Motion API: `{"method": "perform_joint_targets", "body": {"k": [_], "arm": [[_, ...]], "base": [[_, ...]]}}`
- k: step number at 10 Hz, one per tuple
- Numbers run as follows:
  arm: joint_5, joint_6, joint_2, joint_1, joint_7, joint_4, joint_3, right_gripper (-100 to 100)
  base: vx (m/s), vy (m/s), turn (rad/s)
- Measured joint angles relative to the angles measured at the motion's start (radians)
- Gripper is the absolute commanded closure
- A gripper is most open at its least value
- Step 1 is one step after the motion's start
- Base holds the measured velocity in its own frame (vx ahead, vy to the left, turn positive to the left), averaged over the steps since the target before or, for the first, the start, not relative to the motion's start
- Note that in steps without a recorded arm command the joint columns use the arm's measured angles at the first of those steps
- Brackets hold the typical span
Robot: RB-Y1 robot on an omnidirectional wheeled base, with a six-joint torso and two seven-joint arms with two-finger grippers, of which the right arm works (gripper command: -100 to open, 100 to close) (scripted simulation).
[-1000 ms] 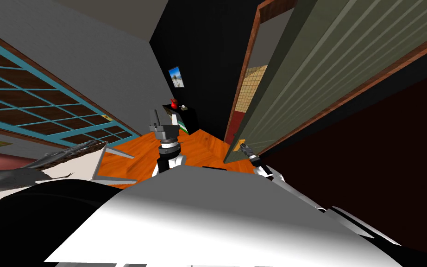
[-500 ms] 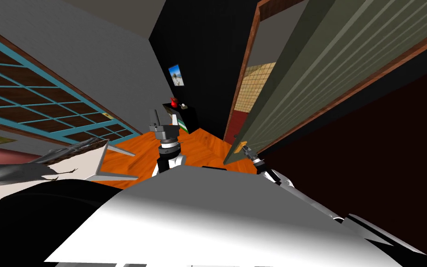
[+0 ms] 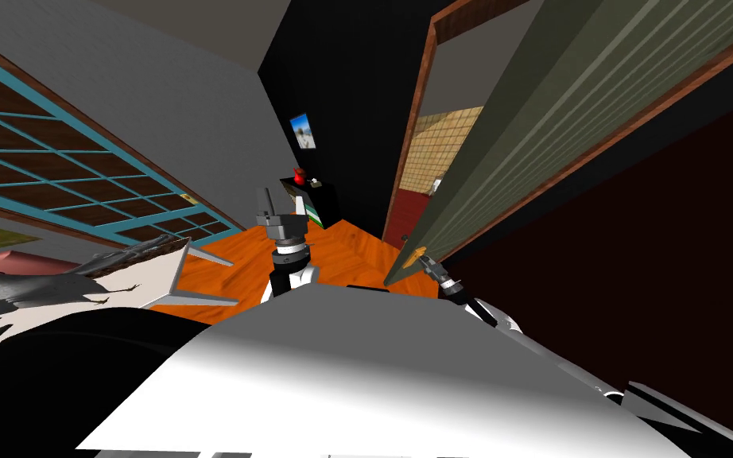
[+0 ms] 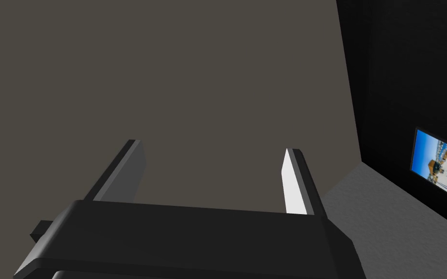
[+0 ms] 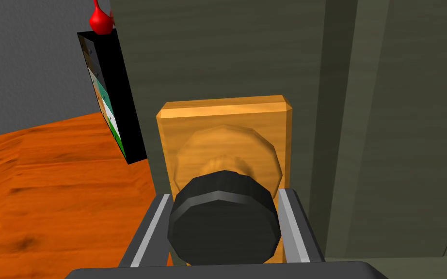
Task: Pull the door open
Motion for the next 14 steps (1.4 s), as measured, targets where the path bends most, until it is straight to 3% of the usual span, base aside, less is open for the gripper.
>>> {"method": "perform_joint_targets", "body": {"k": [1, 5, 8, 14], "arm": [[0.003, -0.017, -0.012, 0.010, -0.005, -0.004, 0.006, 100], [0.006, -0.061, -0.013, 0.015, -0.015, 0.031, 0.008, 100], [0.012, -0.117, -0.009, 0.011, -0.028, 0.079, 0.012, 100], [0.023, -0.241, -0.006, 0.030, -0.048, 0.161, 0.025, 100]], "base": [[-0.012, -0.022, 0.004], [0.022, 0.052, 0.035], [0.039, 0.052, 0.051], [0.040, 0.051, 0.041]]}}
